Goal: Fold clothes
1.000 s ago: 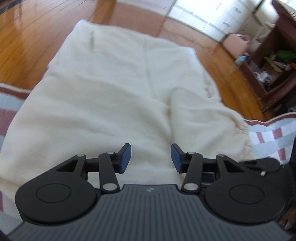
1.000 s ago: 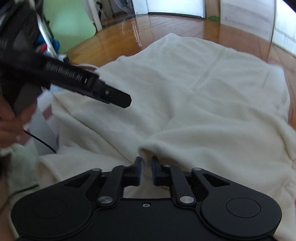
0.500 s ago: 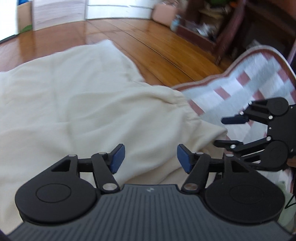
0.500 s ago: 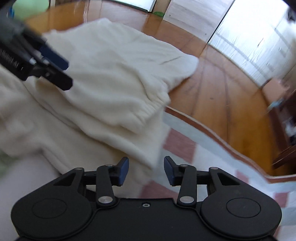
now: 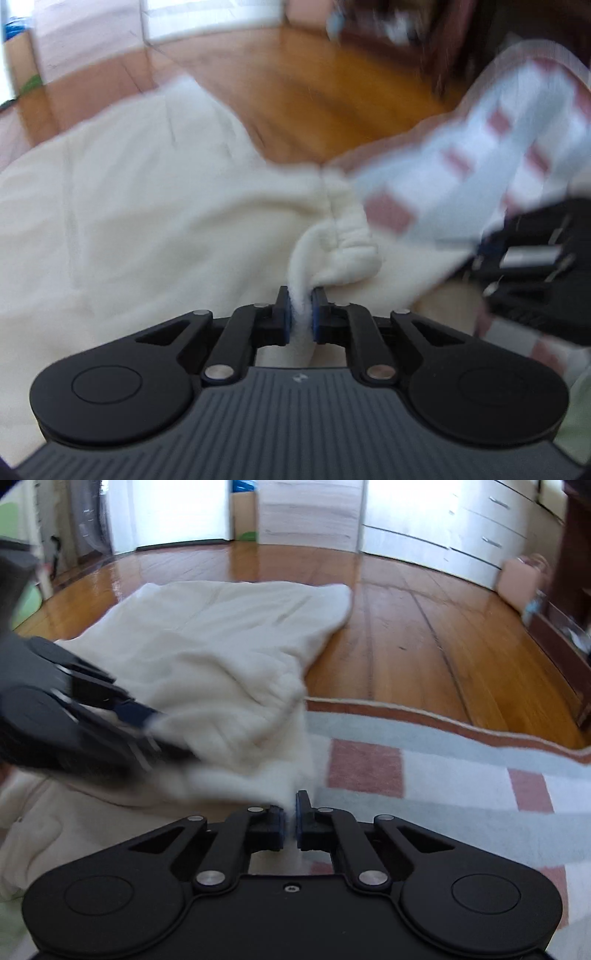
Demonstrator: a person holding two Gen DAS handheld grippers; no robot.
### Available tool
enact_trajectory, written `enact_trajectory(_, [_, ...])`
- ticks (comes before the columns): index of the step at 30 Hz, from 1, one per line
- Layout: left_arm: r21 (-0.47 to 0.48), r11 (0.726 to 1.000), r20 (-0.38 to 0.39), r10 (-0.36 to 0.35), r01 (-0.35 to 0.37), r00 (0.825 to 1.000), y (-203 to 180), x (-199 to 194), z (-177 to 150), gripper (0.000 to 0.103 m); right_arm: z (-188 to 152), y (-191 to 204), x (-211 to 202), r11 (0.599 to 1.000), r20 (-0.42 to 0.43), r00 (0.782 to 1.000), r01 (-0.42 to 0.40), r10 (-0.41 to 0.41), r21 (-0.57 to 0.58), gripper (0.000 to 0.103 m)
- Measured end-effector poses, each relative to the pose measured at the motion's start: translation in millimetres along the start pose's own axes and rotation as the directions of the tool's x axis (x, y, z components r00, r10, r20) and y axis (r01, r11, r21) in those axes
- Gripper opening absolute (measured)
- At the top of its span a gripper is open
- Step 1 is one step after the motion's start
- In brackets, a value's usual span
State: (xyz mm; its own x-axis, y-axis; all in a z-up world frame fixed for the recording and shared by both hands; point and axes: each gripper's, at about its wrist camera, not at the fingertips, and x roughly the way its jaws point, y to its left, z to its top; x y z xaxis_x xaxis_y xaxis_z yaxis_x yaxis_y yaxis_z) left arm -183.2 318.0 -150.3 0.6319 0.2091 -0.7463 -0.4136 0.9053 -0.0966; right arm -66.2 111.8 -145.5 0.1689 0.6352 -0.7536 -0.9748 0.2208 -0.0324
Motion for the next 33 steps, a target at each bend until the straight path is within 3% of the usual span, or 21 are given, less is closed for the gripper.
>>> enact_trajectory(2, [-0.053, 0.997, 0.095, 0.055, -0.05, 0.994, 11.8, -33.9, 4.0, 0.01, -2.6, -5.1, 1.8, 0.999, -0.01, 0.999, 0.046, -0.046, 0.002, 0.004])
enact_trajectory(5, [-0.262, 0.964, 0.19, 0.102, -0.05, 0.977, 50.6, -86.9, -1.6, 0.01, -10.7, -8.5, 5.1, 0.999, -0.032, 0.999, 0.041, -0.04, 0.02, 0.004])
enact_trajectory(9, [-0.451, 0.889, 0.143, 0.162, -0.082, 0.976, 94.6, -99.6, -45.6, 0.01, -19.6, 4.1, 12.8, 0.996, -0.043, 0.996, 0.082, -0.084, -0.035, 0.004])
enact_trajectory(13, [-0.618, 0.778, 0.083, 0.211, -0.115, 0.974, 138.4, -111.4, -90.1, 0.011, -24.3, 13.9, 15.7, 0.991, -0.054, 0.991, 0.119, -0.123, -0.067, 0.004])
enact_trajectory(17, [-0.758, 0.634, 0.015, 0.246, -0.149, 0.969, 182.2, -123.2, -134.6, 0.015, -23.8, 16.0, 9.9, 0.99, -0.059, 0.99, 0.124, -0.128, -0.07, 0.004])
enact_trajectory(18, [-0.789, 0.594, -0.003, 0.253, -0.158, 0.968, 193.2, -126.2, -145.7, 0.021, -23.5, 16.2, 8.2, 0.99, -0.059, 0.99, 0.124, -0.128, -0.069, 0.004])
enact_trajectory(19, [-0.78, 0.6, -0.013, 0.269, -0.178, 0.963, 192.7, -126.3, -144.0, 0.033, -22.6, 15.7, 7.3, 0.99, -0.054, 0.99, 0.124, -0.127, -0.061, 0.004])
enact_trajectory(21, [-0.755, 0.617, -0.032, 0.302, -0.221, 0.953, 190.3, -126.0, -138.8, 0.047, -21.0, 14.7, 5.4, 0.991, -0.045, 0.991, 0.124, -0.125, -0.043, 0.004])
enact_trajectory(24, [-0.715, 0.638, -0.057, 0.353, -0.285, 0.934, 186.7, -125.7, -131.0, 0.051, -16.8, 10.4, -7.9, 0.995, 0.001, 0.995, 0.096, -0.096, 0.003, 0.004])
enact_trajectory(26, [-0.689, 0.64, -0.099, 0.382, -0.34, 0.919, 187.9, -122.5, -129.4, 0.045, -15.6, 4.5, -11.8, 0.996, 0.001, 0.996, 0.084, -0.084, 0.019, 0.004])
enact_trajectory(27, [-0.687, 0.639, -0.114, 0.375, -0.346, 0.92, 190.6, -120.5, -133.8, 0.031, -15.4, 1.8, -12.6, 0.997, -0.003, 0.997, 0.078, -0.078, 0.025, 0.004])
enact_trajectory(28, [-0.686, 0.638, -0.128, 0.366, -0.349, 0.922, 193.4, -118.5, -138.5, 0.026, -16.4, 0.9, -8.5, 0.997, -0.026, 0.997, 0.078, -0.077, 0.021, 0.004])
enact_trajectory(29, [-0.703, 0.636, -0.124, 0.329, -0.317, 0.936, 198.0, -115.3, -140.3, 0.026, -15.3, 5.2, -9.9, 0.997, -0.026, 0.997, 0.079, -0.079, -0.003, 0.004])
enact_trajectory(30, [-0.721, 0.632, -0.119, 0.29, -0.283, 0.95, 202.7, -111.9, -141.9, 0.017, -14.2, 9.5, -11.2, 0.996, -0.026, 0.996, 0.081, -0.081, -0.027, 0.004])
enact_trajectory(32, [-0.73, 0.633, -0.089, 0.286, -0.257, 0.954, 204.0, -118.6, -141.9, 0.007, -11.4, 17.2, -14.8, 0.994, -0.024, 0.996, 0.082, -0.084, -0.068, 0.004])
enact_trajectory(33, [-0.715, 0.643, -0.073, 0.321, -0.274, 0.944, 201.1, -125.4, -137.8, 0.007, -7.0, 16.7, -21.2, 0.996, -0.007, 0.997, 0.076, -0.076, -0.051, 0.004])
